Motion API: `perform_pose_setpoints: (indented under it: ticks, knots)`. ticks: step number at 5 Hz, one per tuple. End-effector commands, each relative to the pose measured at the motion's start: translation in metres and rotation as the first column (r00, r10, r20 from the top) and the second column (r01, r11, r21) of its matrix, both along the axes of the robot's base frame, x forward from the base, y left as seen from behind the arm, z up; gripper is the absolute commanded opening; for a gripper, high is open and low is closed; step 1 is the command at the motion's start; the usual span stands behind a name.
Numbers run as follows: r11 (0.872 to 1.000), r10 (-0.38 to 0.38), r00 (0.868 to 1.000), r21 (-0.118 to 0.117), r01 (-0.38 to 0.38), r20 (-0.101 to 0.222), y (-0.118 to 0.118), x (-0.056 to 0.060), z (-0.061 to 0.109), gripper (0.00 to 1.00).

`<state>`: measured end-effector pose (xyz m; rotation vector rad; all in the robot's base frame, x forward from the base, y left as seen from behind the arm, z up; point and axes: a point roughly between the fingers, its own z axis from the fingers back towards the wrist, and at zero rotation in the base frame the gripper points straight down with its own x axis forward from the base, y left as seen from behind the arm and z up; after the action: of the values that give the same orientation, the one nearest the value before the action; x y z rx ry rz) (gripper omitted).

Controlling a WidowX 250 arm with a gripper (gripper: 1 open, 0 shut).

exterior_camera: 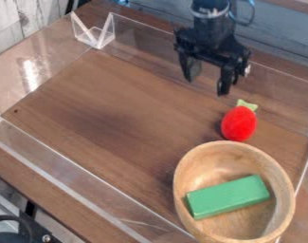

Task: Move the red object to the right side of the table

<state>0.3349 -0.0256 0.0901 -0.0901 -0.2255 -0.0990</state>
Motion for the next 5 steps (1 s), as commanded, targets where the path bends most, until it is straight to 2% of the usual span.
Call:
perform_pose_setpoints:
  ticks: [1, 3, 4, 5]
  knots:
    - [1.0, -0.024, 0.999, -0.019, 0.024, 0.042, 0.003, 0.004, 0.003, 1.0]
    - [1.0, 0.001, 0.999, -0.01, 0.0, 0.049, -0.007, 0.016, 0.011, 1.0]
    - [0.998, 0.059, 0.997, -0.006, -0.059, 0.053, -0.01, 0.011, 0.023, 1.0]
    - [0.994, 0.109, 0.992, -0.012, -0.108, 0.065, -0.012, 0.006, 0.031, 0.0]
